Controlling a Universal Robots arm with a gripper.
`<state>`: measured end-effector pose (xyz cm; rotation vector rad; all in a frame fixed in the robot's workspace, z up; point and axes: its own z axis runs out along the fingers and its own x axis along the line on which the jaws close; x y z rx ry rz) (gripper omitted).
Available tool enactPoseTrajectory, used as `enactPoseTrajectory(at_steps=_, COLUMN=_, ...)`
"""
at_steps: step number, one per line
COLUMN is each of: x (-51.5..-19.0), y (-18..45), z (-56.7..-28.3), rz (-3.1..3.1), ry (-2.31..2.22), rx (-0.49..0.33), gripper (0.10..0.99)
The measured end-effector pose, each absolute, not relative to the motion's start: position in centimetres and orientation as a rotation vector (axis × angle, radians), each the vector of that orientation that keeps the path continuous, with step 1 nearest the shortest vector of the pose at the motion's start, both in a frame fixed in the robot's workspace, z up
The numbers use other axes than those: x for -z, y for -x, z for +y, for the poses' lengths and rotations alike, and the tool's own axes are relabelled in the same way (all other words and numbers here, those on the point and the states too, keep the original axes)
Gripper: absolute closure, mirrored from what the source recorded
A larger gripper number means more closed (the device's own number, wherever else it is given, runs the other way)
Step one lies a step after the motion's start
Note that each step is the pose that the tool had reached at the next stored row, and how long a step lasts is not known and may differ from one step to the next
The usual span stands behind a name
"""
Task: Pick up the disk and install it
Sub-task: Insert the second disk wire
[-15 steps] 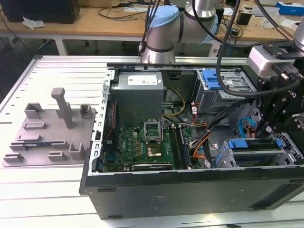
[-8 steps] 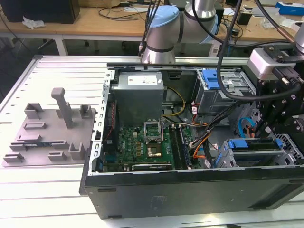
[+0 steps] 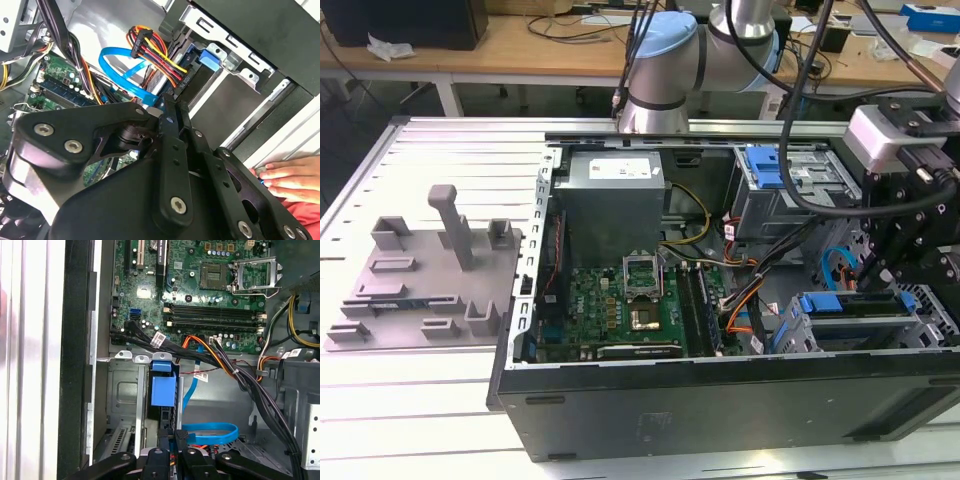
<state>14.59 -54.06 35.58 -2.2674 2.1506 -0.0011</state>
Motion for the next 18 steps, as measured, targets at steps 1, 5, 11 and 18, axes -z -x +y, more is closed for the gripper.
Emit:
enactPoseTrajectory(at_steps=1, x=-35.56, y=-14.60, z=-54.07, rz=2.150, ry=2.267, rx=0.001, gripper=0.925)
enactPoseTrajectory(at_steps=5, x=-35.49, y=-14.62, z=-54.13, rz=2.150, ry=2.267, rx=0.001, gripper=0.925)
enactPoseTrajectory(at_steps=11, x=-35.34, y=-14.68, z=-54.13, rz=2.150, ry=2.267, rx=0.000, gripper=0.925)
enactPoseTrajectory(at_steps=18, x=-35.03, y=-14.72, z=-54.13, rz=2.150, ry=2.267, rx=0.000, gripper=0.925)
